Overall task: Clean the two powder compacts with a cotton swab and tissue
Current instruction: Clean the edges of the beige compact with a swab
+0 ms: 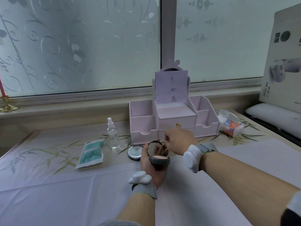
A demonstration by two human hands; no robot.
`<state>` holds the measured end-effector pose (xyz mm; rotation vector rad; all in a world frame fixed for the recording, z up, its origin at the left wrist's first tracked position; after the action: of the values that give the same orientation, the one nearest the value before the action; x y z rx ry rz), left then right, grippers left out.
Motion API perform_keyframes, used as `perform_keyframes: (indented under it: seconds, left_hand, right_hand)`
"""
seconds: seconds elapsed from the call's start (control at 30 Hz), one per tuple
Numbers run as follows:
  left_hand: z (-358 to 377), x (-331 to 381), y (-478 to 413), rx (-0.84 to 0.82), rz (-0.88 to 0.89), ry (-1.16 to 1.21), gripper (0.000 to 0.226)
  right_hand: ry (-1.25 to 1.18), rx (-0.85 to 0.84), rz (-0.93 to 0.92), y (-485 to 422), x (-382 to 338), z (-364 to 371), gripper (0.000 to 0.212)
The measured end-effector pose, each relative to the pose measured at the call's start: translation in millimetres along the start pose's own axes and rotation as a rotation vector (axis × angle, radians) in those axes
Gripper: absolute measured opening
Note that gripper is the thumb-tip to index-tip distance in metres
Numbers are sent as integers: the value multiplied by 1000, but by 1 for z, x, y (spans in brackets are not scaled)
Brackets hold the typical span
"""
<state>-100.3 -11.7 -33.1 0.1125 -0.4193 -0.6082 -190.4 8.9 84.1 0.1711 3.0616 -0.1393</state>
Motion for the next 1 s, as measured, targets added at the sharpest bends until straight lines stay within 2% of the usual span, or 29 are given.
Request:
perform_keyframes:
  seconds: [0.43, 0.63, 0.77, 1.0]
  left_hand:
    - [-3, -2, -2, 32, -17, 17, 36]
    - [-10, 0, -9, -26, 4, 45, 69]
    - [-13, -1, -9, -13, 16, 25, 48]
    - [-11, -1, -8, 32, 21, 39, 37]
  right_hand:
    - [53, -198, -89, 7, -14, -7, 16]
    - [45, -240, -107, 0, -23, 0, 24]
    - [-6, -230, -104, -4, -24, 5, 24]
    - [-83, -215, -90, -6, -14, 11, 25]
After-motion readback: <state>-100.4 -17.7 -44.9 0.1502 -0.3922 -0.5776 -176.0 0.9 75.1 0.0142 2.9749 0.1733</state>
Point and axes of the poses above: each hand's wrist, its own y-axis away from the middle knuckle, its own z-axis out of the palm, x = y × z, the point moved 4 cm from there along -y, towards the middle knuckle, and after that the axes turned 2 degrees about -x, right-handed, at the moved point
